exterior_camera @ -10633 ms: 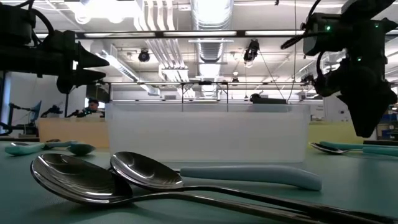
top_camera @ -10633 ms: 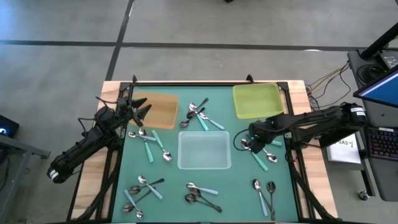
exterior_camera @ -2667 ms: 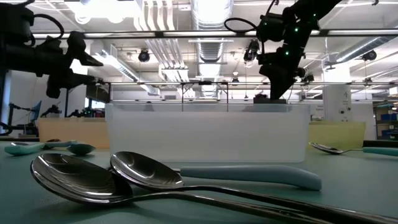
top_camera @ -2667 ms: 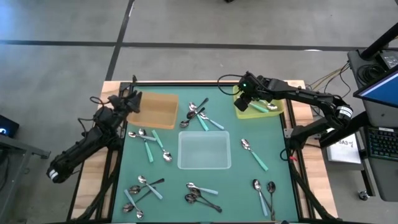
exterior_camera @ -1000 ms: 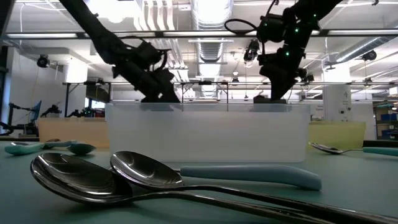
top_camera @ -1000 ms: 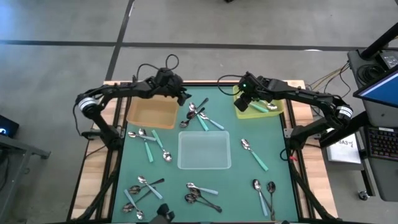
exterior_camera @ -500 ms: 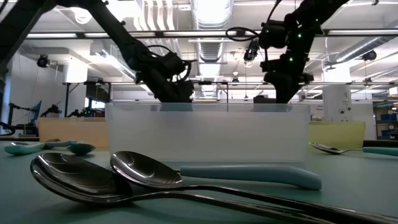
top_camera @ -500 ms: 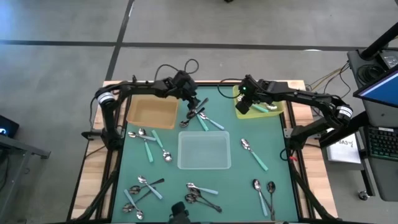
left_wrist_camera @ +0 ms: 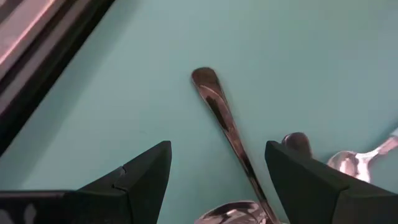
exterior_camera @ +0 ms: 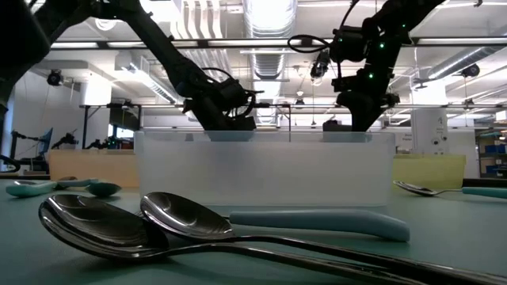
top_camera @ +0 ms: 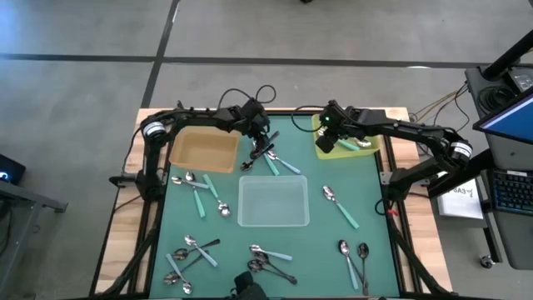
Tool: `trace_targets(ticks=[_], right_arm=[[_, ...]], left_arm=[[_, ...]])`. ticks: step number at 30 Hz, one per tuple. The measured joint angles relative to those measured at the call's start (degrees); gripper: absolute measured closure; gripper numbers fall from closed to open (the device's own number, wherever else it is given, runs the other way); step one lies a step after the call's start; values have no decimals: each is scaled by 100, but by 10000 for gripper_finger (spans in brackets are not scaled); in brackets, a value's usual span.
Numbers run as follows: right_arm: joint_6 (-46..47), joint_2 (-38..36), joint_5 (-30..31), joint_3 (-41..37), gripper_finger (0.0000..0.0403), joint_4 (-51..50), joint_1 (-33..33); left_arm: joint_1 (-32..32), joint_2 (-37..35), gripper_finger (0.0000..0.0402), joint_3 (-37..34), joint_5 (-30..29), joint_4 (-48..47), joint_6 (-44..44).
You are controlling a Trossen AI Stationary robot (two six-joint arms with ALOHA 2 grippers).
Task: Sort silverware by color (type)
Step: Put the black spoon into the orange bin
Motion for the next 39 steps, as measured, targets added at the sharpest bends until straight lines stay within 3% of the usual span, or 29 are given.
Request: trace_targets(ticks=[5, 12, 17, 22, 30, 39], right_arm=[[2, 0, 0, 0, 282, 6, 0], [2, 0, 0, 0, 282, 10, 0], [2, 0, 2, 0, 282, 15, 0], [2, 0, 3, -2, 282, 14, 0], [1, 0, 4, -2, 282, 12, 0], [0, 0, 2, -2, 282, 10, 0]], left_arm=[[-85, 112, 154, 66, -255, -182, 11], [-214, 159, 154, 70, -1394, -287, 106], [-283, 219, 161, 81, -1521, -337, 321], [-386, 227, 215, 94, -1583, -389, 455], [-444, 256, 387, 413, -1116, -895, 343], [-453, 145, 396, 1315, -651, -1779, 428]])
